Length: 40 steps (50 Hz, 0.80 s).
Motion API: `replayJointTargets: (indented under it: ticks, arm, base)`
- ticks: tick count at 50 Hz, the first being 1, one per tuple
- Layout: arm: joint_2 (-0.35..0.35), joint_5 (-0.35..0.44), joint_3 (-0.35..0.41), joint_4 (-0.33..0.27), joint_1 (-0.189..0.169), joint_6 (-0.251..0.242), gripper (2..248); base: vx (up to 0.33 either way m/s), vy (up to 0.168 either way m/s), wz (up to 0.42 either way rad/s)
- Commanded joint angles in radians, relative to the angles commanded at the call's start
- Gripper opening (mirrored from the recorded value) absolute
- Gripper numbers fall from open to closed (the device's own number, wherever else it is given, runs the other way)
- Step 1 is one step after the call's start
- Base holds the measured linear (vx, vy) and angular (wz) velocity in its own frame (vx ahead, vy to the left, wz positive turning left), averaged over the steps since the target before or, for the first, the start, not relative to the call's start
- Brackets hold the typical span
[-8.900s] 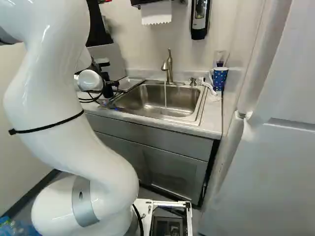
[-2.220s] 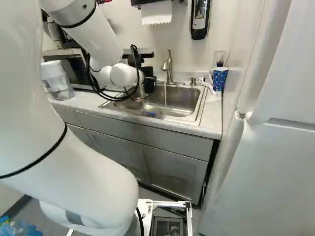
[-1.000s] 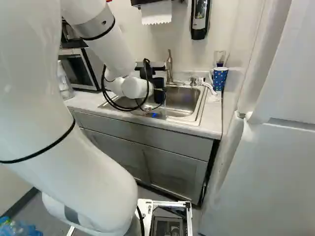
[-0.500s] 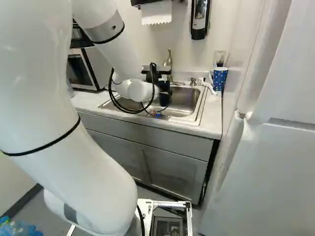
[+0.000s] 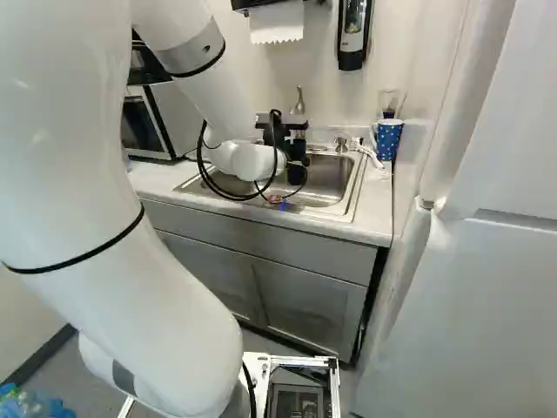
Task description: Rinse the cup and place it in the tray
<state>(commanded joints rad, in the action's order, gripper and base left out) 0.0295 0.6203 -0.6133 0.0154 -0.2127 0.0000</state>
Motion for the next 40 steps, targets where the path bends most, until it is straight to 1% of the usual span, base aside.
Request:
replayJointTargets:
  ticks: [9,24,40]
  arm:
    - [-0.001,0.02,0.001,0.0,0.002,0.0,121]
    - [-0.005,0.02,0.005,0.0,0.014,0.0,121]
    - [-0.005,0.02,0.005,0.0,0.014,0.0,121]
  base:
    - [0.0,0.0,0.0]
    - [0.0,0.0,0.0]
    - [0.0,0.0,0.0]
